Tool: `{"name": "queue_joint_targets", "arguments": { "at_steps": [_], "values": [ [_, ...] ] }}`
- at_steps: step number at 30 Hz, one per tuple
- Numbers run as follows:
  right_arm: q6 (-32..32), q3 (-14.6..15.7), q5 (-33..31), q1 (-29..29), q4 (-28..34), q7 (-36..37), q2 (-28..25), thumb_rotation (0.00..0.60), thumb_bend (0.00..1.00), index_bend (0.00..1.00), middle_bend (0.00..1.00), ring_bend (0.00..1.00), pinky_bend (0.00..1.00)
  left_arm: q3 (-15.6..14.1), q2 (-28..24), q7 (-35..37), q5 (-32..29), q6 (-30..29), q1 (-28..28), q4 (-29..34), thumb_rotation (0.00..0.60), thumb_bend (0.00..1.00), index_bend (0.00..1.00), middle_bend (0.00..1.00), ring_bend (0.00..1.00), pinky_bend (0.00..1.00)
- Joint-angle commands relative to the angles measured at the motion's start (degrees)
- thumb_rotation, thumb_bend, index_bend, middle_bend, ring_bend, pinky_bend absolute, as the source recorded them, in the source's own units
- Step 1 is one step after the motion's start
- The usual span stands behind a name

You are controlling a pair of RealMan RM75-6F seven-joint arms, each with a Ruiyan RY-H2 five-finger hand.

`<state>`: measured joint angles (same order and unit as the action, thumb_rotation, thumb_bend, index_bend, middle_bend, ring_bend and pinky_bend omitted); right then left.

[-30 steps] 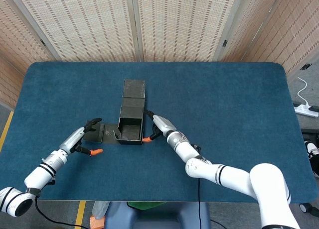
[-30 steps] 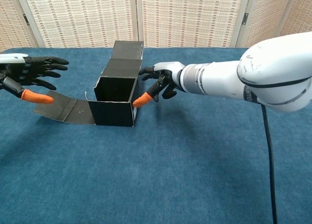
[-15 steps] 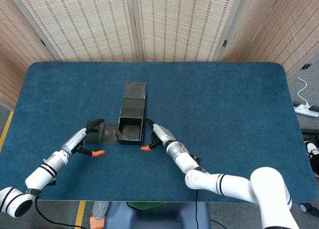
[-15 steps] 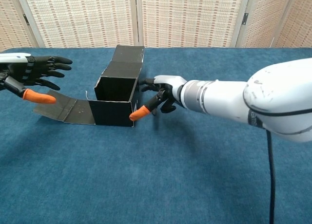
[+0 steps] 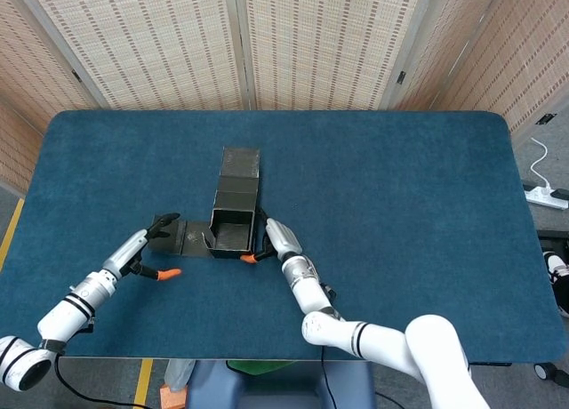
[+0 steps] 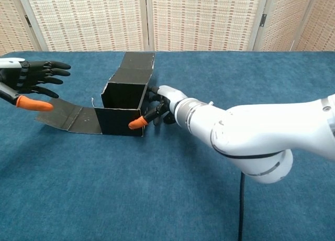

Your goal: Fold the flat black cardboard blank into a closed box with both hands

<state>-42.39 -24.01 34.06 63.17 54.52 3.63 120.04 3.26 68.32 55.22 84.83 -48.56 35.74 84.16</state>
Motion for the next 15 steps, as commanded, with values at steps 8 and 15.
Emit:
{"name": "queue_joint_targets", "arguments": {
  "at_steps": [8,15],
  "values": [
    [-3.4,-7.4,6.0,1.8,-8.6,4.6,5.0,0.6,0.22,0.49,0.63,0.83,1.0,1.9,2.6,-7.8,-4.8,-5.7,-2.9,-0.9,0.6,0.24,0.29,0.2,0.31,0.5],
    [2.7,-14.3,2.2,-1.6,0.9,9.8,-2.0,0.6,0.23,0.51,0.64,0.83,1.0,0.0,3.3,-16.5,-0.2,-7.6,-2.6,-1.1,0.6,0.26,0.56,0.53,0.81,0.9]
  ]
}}
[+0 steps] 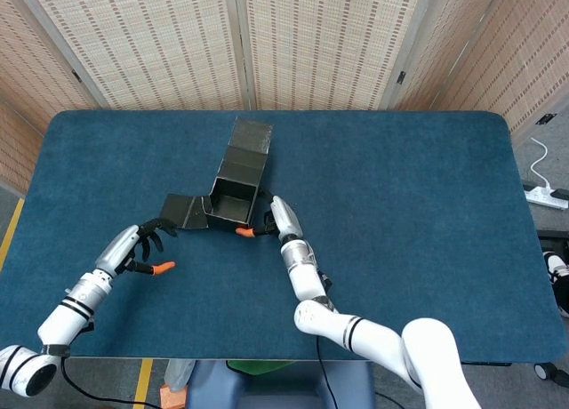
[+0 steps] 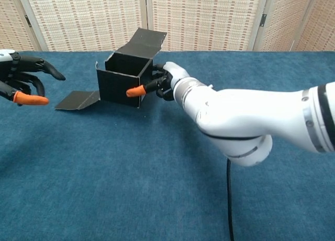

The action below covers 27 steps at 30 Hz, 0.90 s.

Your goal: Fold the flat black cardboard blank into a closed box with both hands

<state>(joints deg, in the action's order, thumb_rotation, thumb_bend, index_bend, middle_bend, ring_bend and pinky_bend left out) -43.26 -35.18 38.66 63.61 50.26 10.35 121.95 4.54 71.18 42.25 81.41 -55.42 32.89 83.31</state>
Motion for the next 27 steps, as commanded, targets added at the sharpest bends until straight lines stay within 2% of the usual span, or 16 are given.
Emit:
{"name": "queue_joint_targets", "arguments": {
  "at_steps": [1,4,7,13,16,20,27],
  "values": [
    [4.6,-4.0,-2.9,-2.5,6.7,4.0,-5.0,0.6,0.23,0.51,0.64,0.83,1.0,-2.0,0.3,-4.1,4.7,-0.2,0.8,-0.4,0.6,0.26,0.57,0.55,0.84,0.93],
    [7.8,-5.8,-4.0,-4.9,12.6,7.2,-8.7,0.6,0.23,0.51,0.64,0.83,1.0,-4.2,0.7,-3.7,10.0,2.0,3.4,-2.0,0.6,0.28,0.57,0.55,0.87,0.95],
    [9.4,-6.2,-3.5,-7.3,17.4,9.6,-11.4,0.6,0.23,0.51,0.64,0.83,1.0,-5.2,2.2,-4.7,11.9,4.4,5.6,-4.4,0.6,0.3,0.56,0.55,0.87,0.95],
    [12.5,-5.9,-2.8,-11.5,25.0,14.1,-15.4,0.6,0.23,0.51,0.64,0.83,1.0,-4.7,5.5,-1.9,10.6,7.5,8.3,-7.4,0.6,0.35,0.55,0.55,0.88,0.96],
    [14.2,-4.8,-1.5,-13.9,28.7,15.8,-17.7,0.6,0.23,0.51,0.64,0.83,1.0,-3.0,7.2,-0.2,7.7,7.8,8.7,-10.5,0.6,0.35,0.52,0.52,0.89,0.97],
    [14.2,-2.9,2.1,-16.3,31.7,16.4,-19.7,0.6,0.23,0.51,0.64,0.83,1.0,-0.6,8.1,1.8,4.6,4.2,7.1,-12.7,0.6,0.35,0.46,0.45,0.89,0.98],
    [14.8,0.3,6.7,-18.6,33.2,17.8,-21.4,0.6,0.23,0.51,0.63,0.83,1.0,1.7,7.5,0.1,3.7,-7.1,2.5,-12.4,0.6,0.35,0.44,0.43,0.89,0.98]
  ]
}}
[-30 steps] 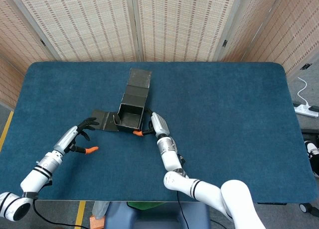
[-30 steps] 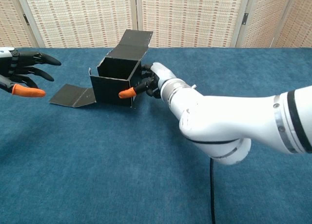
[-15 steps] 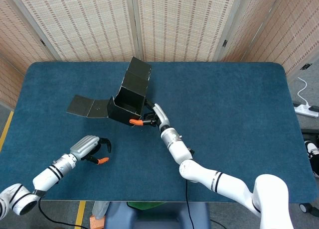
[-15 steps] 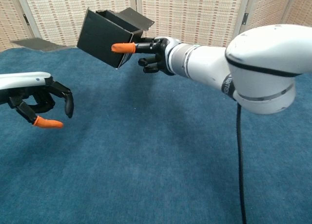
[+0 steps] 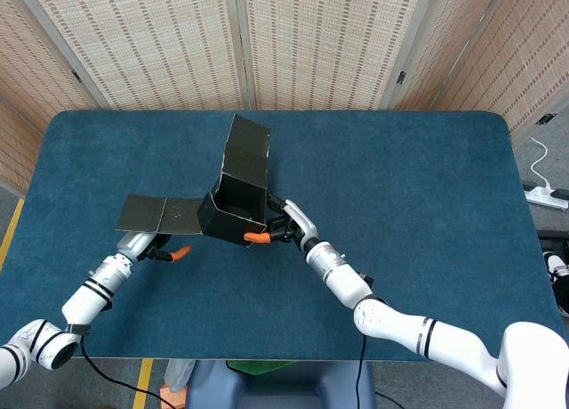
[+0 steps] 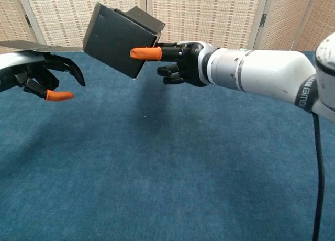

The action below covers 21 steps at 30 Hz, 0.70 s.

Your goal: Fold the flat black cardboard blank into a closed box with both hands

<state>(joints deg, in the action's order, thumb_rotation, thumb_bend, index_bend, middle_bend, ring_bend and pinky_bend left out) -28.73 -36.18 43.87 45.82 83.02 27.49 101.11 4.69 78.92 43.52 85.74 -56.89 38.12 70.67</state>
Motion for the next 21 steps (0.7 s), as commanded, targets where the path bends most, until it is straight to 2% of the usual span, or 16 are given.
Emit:
{"name": "queue_joint_targets", "arguments": {
  "at_steps": [1,6,12,18,21],
  "values": [
    [0.4,1.8,2.1,-0.9,0.5,0.7,-0.7,0.6,0.23,0.51,0.63,0.83,1.0,1.8,-0.3,-1.9,-0.6,-6.8,-3.1,0.4,0.6,0.35,0.44,0.43,0.89,0.98],
    [-0.4,3.3,5.7,-1.4,0.5,1.4,-0.3,0.6,0.23,0.51,0.63,0.83,1.0,3.3,0.6,-9.9,-0.8,-13.0,-4.9,0.0,0.6,0.37,0.42,0.4,0.88,0.98],
    [-1.1,4.7,8.3,-0.9,-0.3,2.2,0.5,0.6,0.23,0.51,0.63,0.83,1.0,4.5,1.9,-15.7,0.6,-17.9,-5.4,-0.1,0.6,0.37,0.4,0.37,0.86,0.98],
    [-1.5,5.4,9.6,-0.9,-0.5,3.2,1.0,0.6,0.23,0.51,0.63,0.83,1.0,4.8,2.9,-16.8,1.4,-19.0,-5.0,-0.2,0.6,0.37,0.35,0.32,0.83,0.98],
    [-1.6,5.5,10.3,-0.7,-0.4,4.1,1.3,0.6,0.23,0.51,0.63,0.83,1.0,4.4,3.2,-16.9,2.6,-19.0,-4.5,0.1,0.6,0.35,0.29,0.27,0.8,0.98]
  ]
}}
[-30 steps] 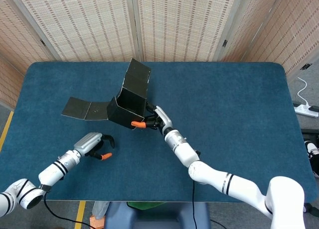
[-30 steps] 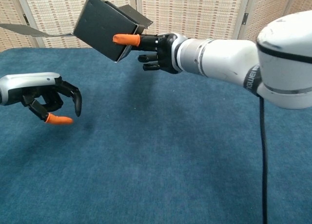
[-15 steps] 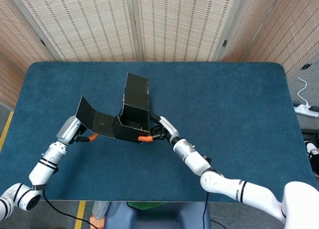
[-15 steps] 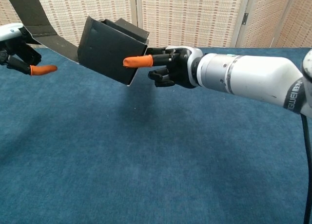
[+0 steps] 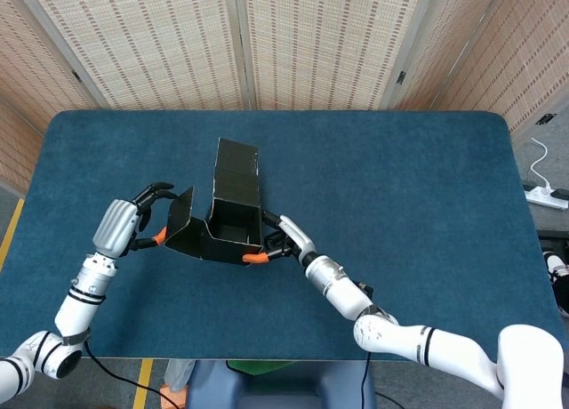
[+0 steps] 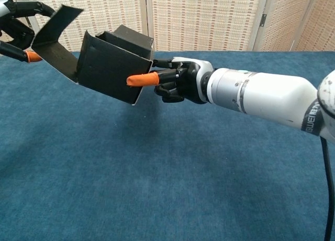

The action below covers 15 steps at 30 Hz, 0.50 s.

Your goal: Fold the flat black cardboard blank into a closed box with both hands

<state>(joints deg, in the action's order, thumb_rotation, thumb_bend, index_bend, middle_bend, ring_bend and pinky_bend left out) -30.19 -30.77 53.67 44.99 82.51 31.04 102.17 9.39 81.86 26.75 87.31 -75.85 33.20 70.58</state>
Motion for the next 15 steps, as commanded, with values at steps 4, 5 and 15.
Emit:
{"name": "queue_joint_targets", "arguments": {
  "at_steps": [4,5,15],
  "values": [
    [-0.7,-0.1,1.9,0.7,-0.1,1.2,0.4,0.6,0.23,0.51,0.63,0.83,1.0,-0.7,1.0,-3.2,3.4,-1.3,1.4,-1.3,0.6,0.32,0.28,0.26,0.79,0.97],
    [-0.7,-0.1,1.9,0.9,-0.2,1.4,0.4,0.6,0.23,0.51,0.63,0.83,1.0,-0.8,0.8,-3.4,3.6,-1.2,1.6,-1.2,0.6,0.32,0.28,0.26,0.79,0.97],
    [-1.7,0.5,2.5,2.0,-2.2,2.4,1.0,0.6,0.23,0.51,0.63,0.83,1.0,-1.3,-1.4,-3.1,5.2,-1.5,2.3,2.3,0.6,0.32,0.27,0.25,0.78,0.97]
  ]
}}
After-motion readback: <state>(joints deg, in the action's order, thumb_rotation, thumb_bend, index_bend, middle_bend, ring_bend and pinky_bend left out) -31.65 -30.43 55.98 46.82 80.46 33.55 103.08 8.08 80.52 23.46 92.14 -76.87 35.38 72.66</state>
